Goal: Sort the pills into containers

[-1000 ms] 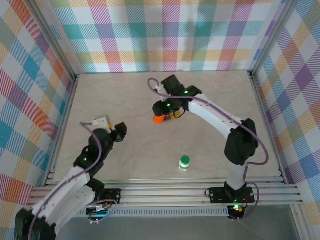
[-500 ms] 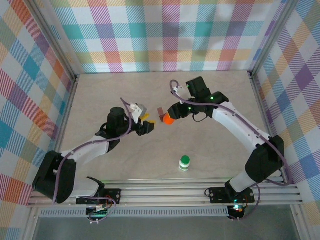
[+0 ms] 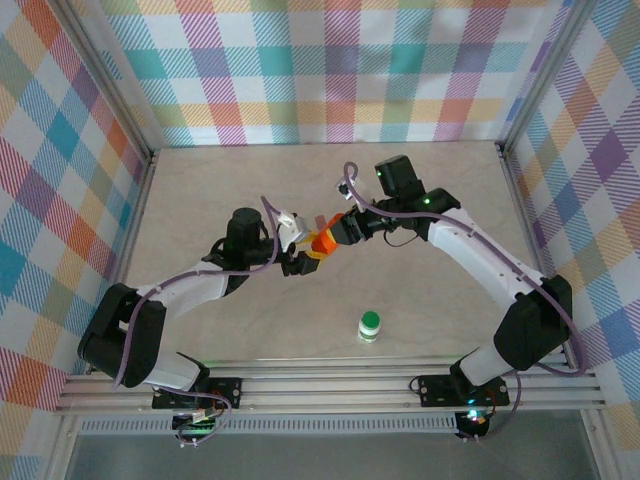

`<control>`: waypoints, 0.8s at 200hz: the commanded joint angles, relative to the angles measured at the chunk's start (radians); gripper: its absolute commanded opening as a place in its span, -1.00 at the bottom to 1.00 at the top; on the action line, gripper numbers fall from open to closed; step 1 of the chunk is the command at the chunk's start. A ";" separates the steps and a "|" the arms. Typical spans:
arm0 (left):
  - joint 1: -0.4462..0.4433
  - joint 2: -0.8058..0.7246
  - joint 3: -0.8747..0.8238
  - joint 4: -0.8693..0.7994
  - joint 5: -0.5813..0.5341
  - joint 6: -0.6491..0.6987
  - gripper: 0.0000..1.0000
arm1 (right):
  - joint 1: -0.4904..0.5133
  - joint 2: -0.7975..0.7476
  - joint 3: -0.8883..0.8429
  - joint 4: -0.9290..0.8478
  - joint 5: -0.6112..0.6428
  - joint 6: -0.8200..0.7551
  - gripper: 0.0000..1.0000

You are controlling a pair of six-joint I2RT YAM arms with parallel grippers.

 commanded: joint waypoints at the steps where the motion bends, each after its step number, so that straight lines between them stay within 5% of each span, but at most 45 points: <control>1: -0.020 0.004 0.046 -0.013 0.061 0.057 0.18 | 0.013 -0.028 -0.010 0.053 -0.147 -0.017 -0.08; 89: -0.041 -0.006 0.068 -0.086 0.076 0.089 0.23 | 0.012 -0.068 -0.028 0.110 -0.233 0.050 -0.08; 160: -0.045 -0.066 0.060 -0.074 0.079 0.083 0.16 | 0.012 -0.072 -0.040 0.073 -0.160 0.024 -0.08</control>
